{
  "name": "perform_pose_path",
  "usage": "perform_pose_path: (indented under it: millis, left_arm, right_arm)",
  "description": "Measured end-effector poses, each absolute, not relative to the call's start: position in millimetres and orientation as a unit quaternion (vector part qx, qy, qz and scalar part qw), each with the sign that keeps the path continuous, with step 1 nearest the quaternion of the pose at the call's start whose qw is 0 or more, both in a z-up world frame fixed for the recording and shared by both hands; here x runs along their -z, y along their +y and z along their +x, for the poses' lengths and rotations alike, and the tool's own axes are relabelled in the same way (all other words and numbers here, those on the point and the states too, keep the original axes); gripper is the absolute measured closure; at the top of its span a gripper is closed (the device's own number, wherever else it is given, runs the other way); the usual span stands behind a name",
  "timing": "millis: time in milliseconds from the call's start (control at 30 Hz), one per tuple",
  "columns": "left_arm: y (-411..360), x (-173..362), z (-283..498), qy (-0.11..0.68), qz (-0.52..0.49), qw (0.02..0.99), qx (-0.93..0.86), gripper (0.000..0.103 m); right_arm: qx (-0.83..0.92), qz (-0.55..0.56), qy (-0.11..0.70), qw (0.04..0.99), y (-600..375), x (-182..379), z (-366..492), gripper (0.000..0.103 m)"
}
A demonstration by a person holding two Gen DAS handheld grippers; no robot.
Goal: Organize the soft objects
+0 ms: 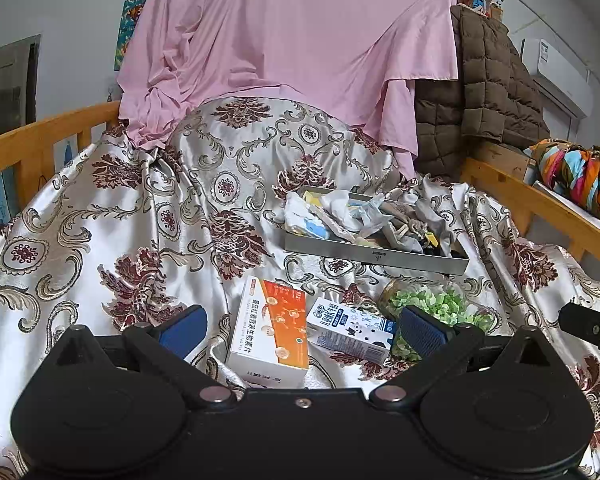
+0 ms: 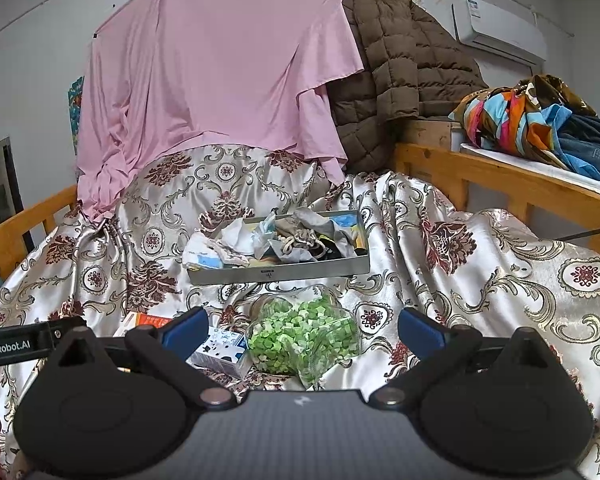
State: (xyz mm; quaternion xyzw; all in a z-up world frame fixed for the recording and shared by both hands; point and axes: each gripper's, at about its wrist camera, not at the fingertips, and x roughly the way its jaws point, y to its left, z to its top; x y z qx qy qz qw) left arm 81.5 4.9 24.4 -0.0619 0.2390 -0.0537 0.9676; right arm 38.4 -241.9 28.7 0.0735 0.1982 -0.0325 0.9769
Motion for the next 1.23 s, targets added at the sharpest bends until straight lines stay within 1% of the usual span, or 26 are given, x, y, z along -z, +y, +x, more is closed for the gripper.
perform_pose_path:
  millis: [833,1233]
  left_arm:
    - [4.6,-24.5,80.6,0.239,-0.062,0.967,0.054,0.001]
    - [13.5,-28.3,80.5,0.241,-0.091,0.965,0.045,0.001]
  right_arm:
    - [0.03,0.071,0.2,0.977,-240.5,-28.0,39.0,0.0]
    - [0.028,0.07,0.201,0.977,-240.8,-25.9,39.4,0.0]
